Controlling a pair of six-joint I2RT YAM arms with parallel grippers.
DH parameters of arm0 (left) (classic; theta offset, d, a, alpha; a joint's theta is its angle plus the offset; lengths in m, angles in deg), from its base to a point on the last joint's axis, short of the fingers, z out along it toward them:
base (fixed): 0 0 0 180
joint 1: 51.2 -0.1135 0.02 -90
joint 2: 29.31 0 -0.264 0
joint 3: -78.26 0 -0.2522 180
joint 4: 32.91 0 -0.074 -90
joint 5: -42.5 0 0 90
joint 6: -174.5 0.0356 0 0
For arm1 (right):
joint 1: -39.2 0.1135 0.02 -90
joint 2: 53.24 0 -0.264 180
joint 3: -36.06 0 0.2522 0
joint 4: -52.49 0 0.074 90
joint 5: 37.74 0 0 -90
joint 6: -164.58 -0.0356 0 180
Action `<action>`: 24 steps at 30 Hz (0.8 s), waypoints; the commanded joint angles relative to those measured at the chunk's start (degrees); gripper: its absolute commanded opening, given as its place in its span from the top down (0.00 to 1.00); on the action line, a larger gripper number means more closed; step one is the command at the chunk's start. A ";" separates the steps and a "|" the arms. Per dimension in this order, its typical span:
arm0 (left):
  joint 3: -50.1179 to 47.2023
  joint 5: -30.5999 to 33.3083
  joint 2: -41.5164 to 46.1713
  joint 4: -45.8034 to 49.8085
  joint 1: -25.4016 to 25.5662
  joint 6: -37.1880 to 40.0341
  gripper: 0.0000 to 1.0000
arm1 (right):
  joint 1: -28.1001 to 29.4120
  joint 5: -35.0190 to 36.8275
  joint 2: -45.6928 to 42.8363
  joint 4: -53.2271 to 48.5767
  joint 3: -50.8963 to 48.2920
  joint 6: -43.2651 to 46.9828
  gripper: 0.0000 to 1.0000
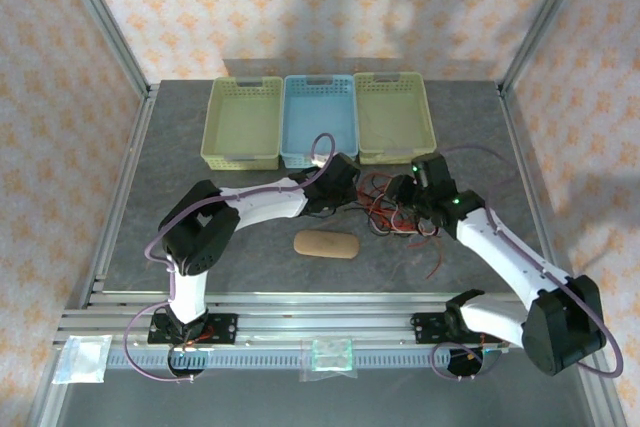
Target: Untangle the cables
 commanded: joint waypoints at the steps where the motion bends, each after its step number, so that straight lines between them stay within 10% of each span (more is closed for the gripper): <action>1: -1.13 1.52 4.60 -2.99 -0.28 1.94 0.95 | 0.29 -6.62 -0.75 6.60 -0.23 1.19 0.59; 24: -4.21 -6.05 17.16 -12.23 0.08 16.34 1.00 | 0.68 -14.35 12.73 20.19 -0.61 -4.23 0.70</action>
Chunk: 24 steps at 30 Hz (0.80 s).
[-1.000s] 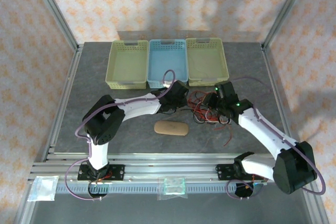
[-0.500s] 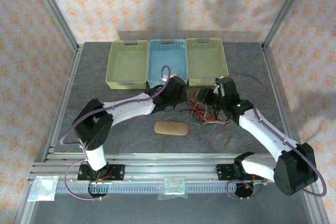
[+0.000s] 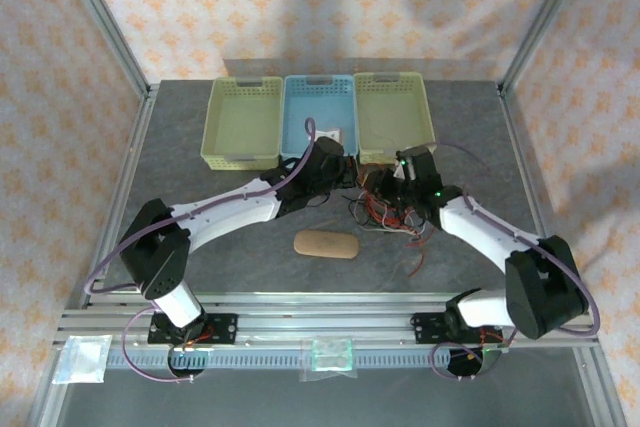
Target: Untangle the cables
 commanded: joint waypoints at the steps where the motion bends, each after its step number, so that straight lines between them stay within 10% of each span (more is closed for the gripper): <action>1: -1.48 -3.66 3.24 -5.53 0.07 3.48 1.00 | 0.27 1.46 1.71 2.21 0.97 -1.11 0.70; 24: 4.99 -5.09 15.40 4.98 0.05 15.18 1.00 | 0.27 18.18 2.92 -10.28 2.78 -0.84 0.73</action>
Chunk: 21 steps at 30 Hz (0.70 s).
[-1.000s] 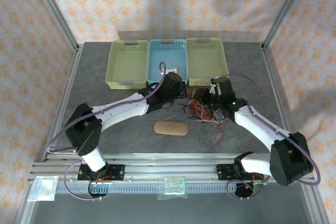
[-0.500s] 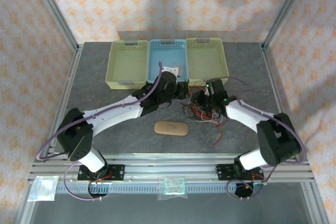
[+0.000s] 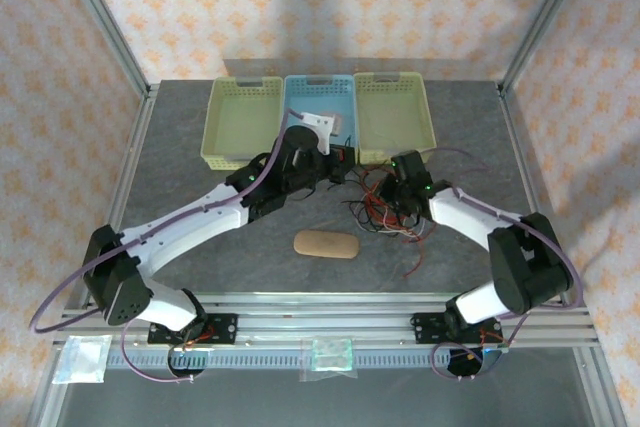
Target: Untangle the cables
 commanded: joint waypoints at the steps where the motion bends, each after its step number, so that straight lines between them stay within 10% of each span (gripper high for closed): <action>1: 4.53 1.63 3.21 4.22 0.00 3.85 1.00 | 0.27 4.83 -4.97 -4.27 0.81 1.14 0.73; 21: 20.75 3.45 5.20 14.38 -2.24 13.66 1.00 | 0.21 12.67 -24.53 -5.96 6.85 11.75 0.49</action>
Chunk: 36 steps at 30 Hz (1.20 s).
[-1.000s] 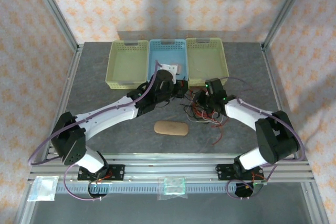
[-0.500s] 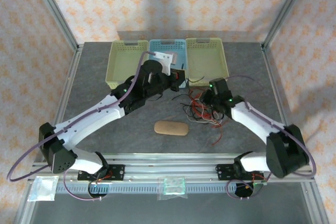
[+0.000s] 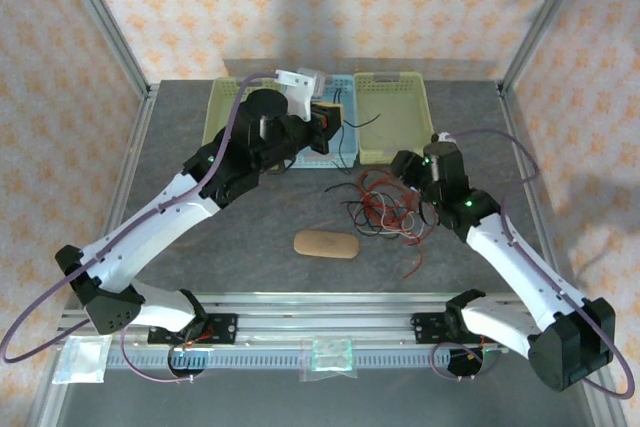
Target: Untangle the cables
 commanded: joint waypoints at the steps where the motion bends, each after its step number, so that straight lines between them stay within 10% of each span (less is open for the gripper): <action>1: 2.78 -0.25 1.81 1.22 -0.66 3.30 1.00 | 0.18 2.58 -1.20 0.78 3.16 4.51 0.47; 22: 5.35 -2.24 -0.39 1.95 -6.77 18.22 1.00 | 0.19 -7.99 -6.84 3.16 9.29 19.79 0.42; 36: 17.11 16.64 -20.44 -0.98 -10.82 14.67 1.00 | 0.18 -5.69 -4.96 4.95 8.32 14.28 0.41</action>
